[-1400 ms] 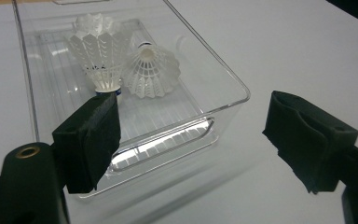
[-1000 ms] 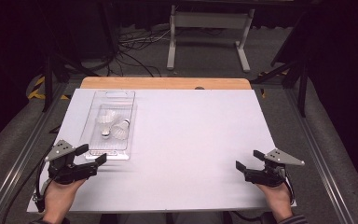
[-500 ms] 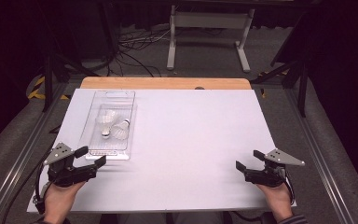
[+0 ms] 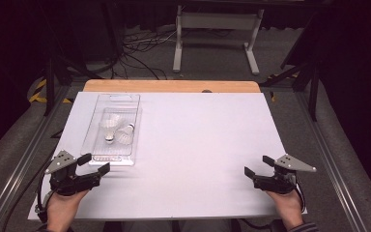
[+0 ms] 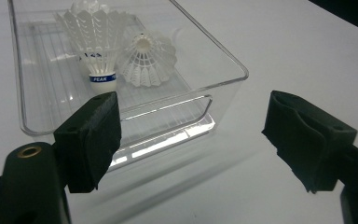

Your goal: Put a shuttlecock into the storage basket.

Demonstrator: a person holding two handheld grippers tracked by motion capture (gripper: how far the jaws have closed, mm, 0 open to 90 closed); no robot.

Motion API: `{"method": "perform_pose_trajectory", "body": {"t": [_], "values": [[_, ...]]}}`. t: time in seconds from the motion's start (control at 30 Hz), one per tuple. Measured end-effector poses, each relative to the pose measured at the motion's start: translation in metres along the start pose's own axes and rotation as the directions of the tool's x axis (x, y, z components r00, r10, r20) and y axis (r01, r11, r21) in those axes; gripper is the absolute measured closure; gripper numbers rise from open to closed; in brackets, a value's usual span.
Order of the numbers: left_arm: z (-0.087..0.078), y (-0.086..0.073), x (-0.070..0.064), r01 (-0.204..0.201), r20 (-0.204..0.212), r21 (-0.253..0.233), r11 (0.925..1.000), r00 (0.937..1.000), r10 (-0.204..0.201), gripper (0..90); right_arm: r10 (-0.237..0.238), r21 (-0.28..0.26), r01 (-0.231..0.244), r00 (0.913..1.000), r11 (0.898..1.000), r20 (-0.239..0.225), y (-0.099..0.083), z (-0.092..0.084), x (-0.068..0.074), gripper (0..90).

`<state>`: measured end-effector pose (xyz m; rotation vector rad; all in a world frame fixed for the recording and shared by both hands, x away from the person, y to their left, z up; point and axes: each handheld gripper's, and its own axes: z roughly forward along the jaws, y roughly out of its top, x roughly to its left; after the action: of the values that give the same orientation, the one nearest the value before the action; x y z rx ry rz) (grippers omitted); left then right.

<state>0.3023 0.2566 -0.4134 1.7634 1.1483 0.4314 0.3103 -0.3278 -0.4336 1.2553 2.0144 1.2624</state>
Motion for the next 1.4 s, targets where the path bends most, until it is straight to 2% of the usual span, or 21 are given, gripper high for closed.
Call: {"method": "perform_pose_trajectory", "body": {"t": [0.23,0.73,0.93,1.23,1.4], "values": [[0.001,-0.003,0.001,0.018,0.012,0.008,0.9998,0.9998,-0.018,19.7,0.001,-0.003,-0.001,1.0,1.0,-0.001,0.0,-0.001,0.0,11.7],[0.004,-0.01,0.006,0.02,0.007,0.024,0.9995,0.9998,-0.02,19.6,-0.001,-0.009,0.0,1.0,1.0,-0.007,0.0,-0.002,0.002,11.7],[0.005,-0.013,0.009,0.039,0.016,0.028,0.9989,0.9991,-0.039,19.4,0.0,-0.01,0.0,1.0,1.0,-0.009,0.0,-0.002,0.003,11.7],[0.006,-0.015,0.013,0.054,-0.001,0.025,0.9983,0.9986,-0.054,19.0,-0.002,-0.011,0.002,0.9999,1.0,-0.012,0.0,-0.003,0.003,11.7],[0.006,-0.016,0.013,0.052,-0.001,0.042,0.9978,0.9986,-0.052,18.8,-0.005,-0.01,0.005,0.9998,1.0,-0.018,-0.001,-0.004,0.004,11.6]]}}
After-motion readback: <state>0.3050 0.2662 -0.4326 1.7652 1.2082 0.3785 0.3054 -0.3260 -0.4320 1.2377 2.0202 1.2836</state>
